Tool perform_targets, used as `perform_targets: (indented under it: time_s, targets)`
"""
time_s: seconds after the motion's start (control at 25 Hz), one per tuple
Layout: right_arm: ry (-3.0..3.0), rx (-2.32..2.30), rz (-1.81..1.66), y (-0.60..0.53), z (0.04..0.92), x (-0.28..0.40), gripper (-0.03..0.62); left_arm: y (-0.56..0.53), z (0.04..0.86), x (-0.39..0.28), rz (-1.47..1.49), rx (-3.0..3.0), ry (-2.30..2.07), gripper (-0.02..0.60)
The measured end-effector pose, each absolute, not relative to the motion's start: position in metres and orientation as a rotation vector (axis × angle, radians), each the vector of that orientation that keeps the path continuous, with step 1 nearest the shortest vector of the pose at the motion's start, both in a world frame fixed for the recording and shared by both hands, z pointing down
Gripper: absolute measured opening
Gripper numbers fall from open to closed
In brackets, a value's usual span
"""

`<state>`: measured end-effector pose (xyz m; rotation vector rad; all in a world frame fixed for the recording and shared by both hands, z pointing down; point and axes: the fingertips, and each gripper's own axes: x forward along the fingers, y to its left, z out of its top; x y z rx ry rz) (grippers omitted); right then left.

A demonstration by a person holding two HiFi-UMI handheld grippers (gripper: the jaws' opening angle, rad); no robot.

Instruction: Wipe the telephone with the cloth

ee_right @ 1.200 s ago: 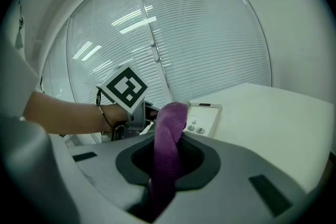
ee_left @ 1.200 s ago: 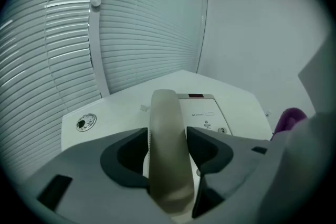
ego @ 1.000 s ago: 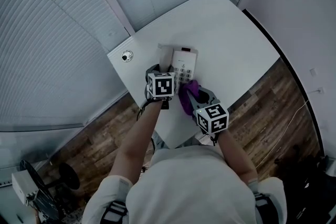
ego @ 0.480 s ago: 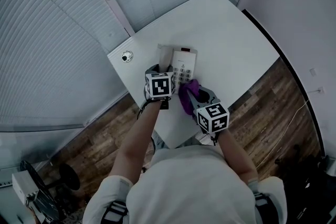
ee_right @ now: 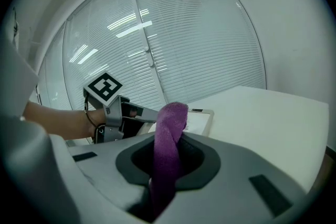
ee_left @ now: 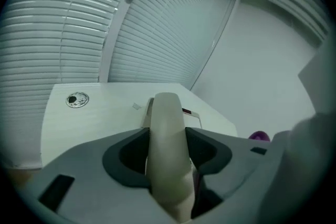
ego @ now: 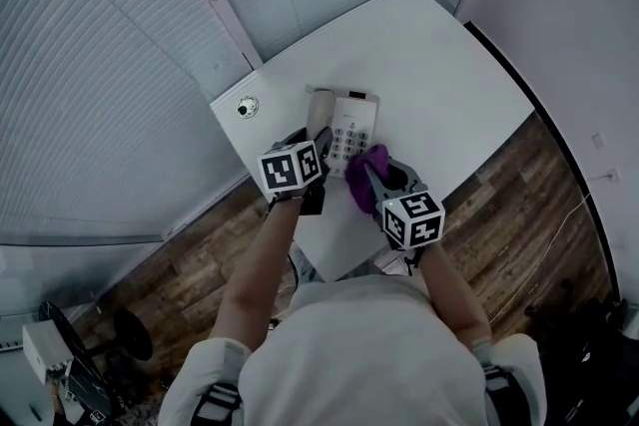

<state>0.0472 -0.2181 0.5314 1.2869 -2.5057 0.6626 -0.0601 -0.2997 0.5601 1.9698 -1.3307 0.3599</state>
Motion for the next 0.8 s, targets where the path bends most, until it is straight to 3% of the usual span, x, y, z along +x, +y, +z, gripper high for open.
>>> perform_targets:
  time_s: [0.8]
  targets:
    - [-2.571, 1.358, 0.596, -0.236, 0.495, 0.056, 0.06, -0.25, 0.507, -0.05, -0.205, 1.943, -0.955, 0.225]
